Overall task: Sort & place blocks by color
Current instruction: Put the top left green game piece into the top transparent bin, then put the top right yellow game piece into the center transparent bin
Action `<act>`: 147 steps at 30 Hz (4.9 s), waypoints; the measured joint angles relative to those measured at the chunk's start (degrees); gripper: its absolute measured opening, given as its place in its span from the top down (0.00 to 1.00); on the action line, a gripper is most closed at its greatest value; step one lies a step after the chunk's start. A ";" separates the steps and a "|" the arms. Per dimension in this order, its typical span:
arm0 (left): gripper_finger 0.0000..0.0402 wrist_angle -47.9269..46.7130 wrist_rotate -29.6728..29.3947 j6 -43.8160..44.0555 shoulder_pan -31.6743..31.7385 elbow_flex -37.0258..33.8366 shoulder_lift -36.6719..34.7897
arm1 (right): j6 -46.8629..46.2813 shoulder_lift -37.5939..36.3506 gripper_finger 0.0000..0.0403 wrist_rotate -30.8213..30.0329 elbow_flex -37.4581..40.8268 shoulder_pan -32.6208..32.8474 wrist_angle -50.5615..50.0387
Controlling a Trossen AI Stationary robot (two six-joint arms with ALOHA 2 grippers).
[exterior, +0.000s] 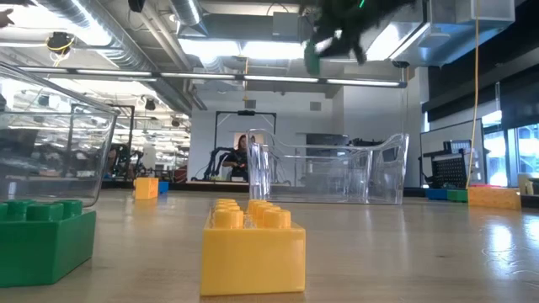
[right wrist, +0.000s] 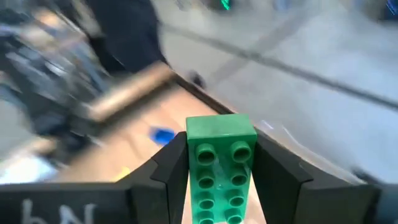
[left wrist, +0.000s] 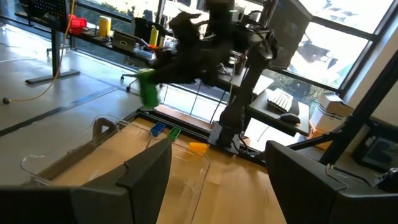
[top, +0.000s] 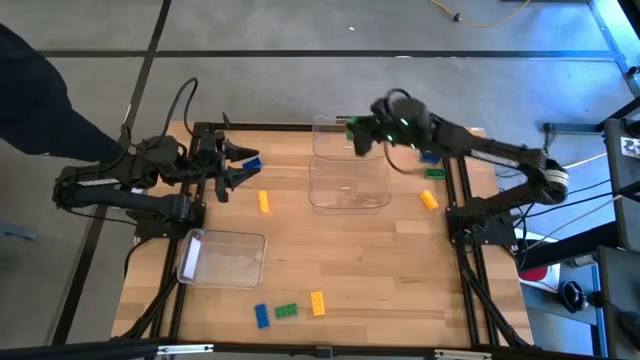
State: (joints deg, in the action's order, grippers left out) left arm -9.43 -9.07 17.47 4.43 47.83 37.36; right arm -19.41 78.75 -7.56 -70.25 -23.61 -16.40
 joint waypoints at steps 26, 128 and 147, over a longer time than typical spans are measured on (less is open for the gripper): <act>0.38 0.00 -0.98 -0.04 0.00 0.01 0.00 | -23.76 35.44 0.64 5.82 -14.35 -10.32 -22.46; 0.38 -2.28 -2.53 -0.10 0.06 0.00 0.02 | -5.19 -4.28 0.23 12.85 12.48 8.56 1.51; 0.38 -2.17 -3.94 -0.13 0.07 0.00 0.02 | -22.05 -23.02 0.23 12.92 26.39 12.40 21.06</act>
State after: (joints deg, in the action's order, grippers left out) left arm -11.60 -13.01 17.34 4.49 47.83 37.39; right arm -41.46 55.72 5.36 -43.86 -11.22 4.65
